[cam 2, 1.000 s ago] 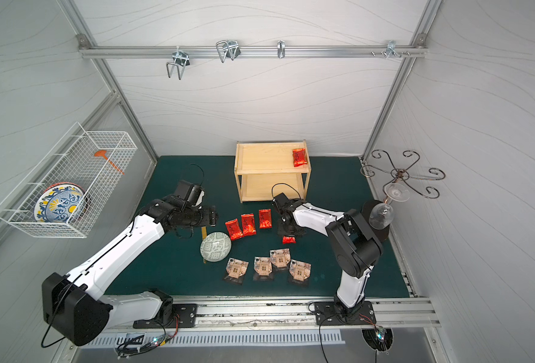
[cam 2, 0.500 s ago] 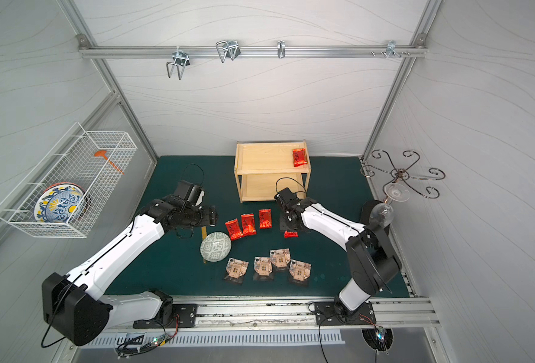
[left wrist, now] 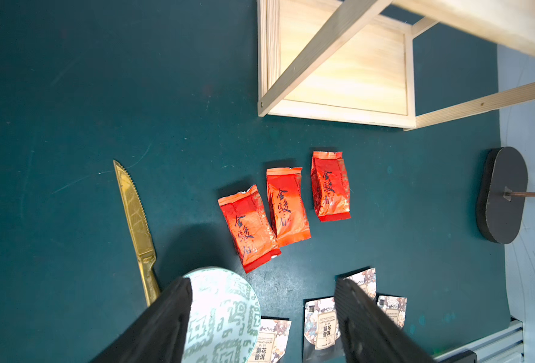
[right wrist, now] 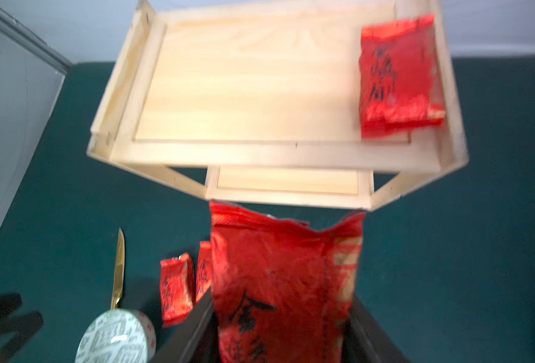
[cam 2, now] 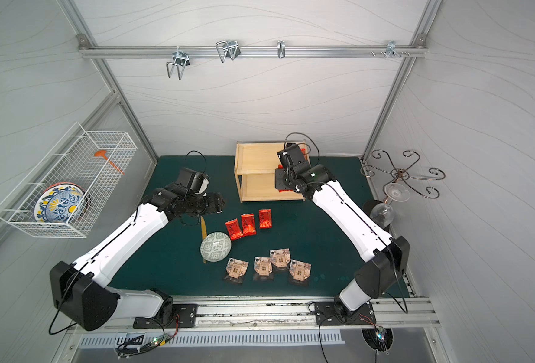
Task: Place the tea bags on the shelf by color
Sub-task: Pick up the tea bag from the center of the board, then place the tea bag on the shelf.
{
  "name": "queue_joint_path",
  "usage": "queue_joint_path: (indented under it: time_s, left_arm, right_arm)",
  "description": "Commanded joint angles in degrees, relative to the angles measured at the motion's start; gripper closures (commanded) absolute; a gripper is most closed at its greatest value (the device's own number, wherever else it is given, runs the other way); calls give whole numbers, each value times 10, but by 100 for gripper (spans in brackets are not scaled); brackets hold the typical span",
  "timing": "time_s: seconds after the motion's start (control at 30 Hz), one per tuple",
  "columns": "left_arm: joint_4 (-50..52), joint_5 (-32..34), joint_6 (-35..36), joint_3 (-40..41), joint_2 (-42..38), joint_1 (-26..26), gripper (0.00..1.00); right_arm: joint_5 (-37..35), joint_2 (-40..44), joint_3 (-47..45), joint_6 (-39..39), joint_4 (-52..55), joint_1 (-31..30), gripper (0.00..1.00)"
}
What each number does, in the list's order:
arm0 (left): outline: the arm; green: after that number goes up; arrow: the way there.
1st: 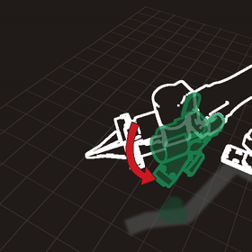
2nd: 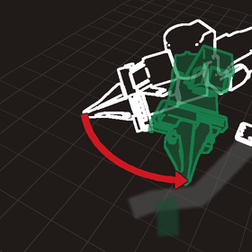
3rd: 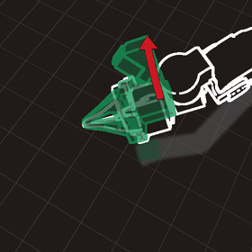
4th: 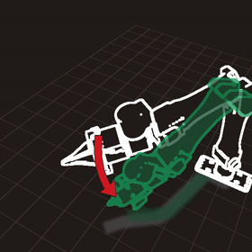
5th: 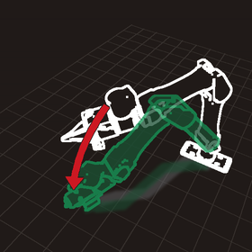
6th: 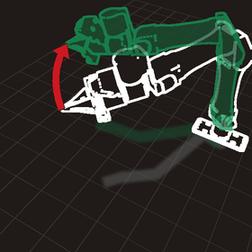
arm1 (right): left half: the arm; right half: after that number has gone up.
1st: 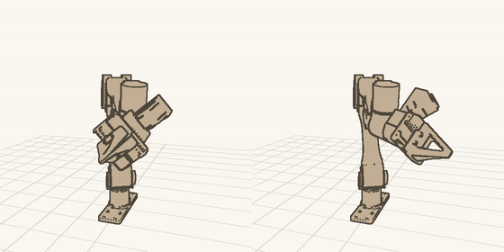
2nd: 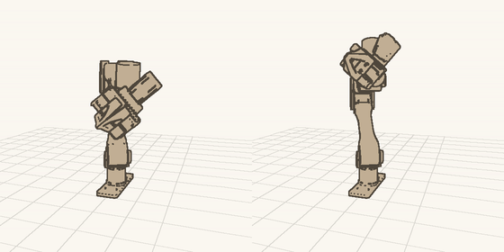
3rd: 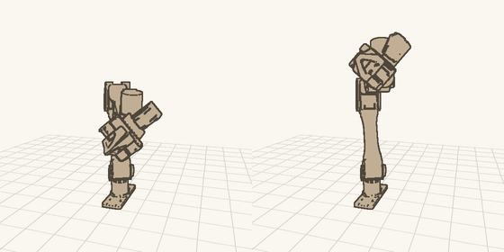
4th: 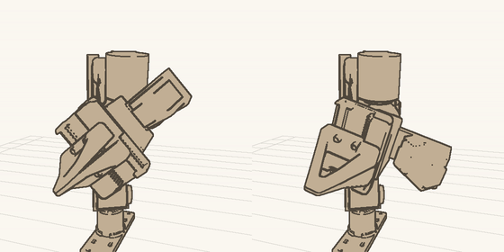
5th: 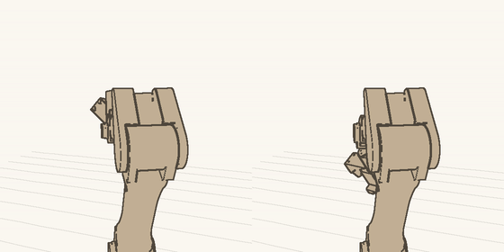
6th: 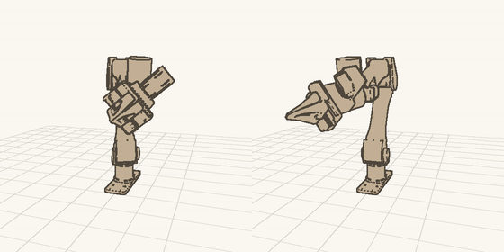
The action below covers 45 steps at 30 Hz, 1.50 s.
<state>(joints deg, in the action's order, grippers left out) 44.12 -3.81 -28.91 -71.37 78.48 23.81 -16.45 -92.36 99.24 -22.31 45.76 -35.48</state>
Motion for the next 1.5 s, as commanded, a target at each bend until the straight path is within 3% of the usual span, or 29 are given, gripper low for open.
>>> queue_joint_path:
  time_s: [0.0, 0.23, 0.4, 0.7, 1.47]
  left_arm:
    - [-20, -6, 3, -36, 23, 3, 23]
    - [-17, -8, 6, -42, 42, 3, 23]
    - [-33, -10, 4, -28, 42, 3, 23]
    - [-40, -33, -3, -21, 54, 3, 23]
    - [-27, -11, 4, -15, 42, -8, 22]
  right_arm:
    - [2, -57, 59, 38, 8, 25, 45]
    - [6, -167, 200, 68, 5, 56, 44]
    - [-10, -212, 239, 81, 1, 56, 44]
    - [-33, -240, 240, 88, -20, 59, 44]
    - [-82, -248, 212, 81, -47, 61, 40]
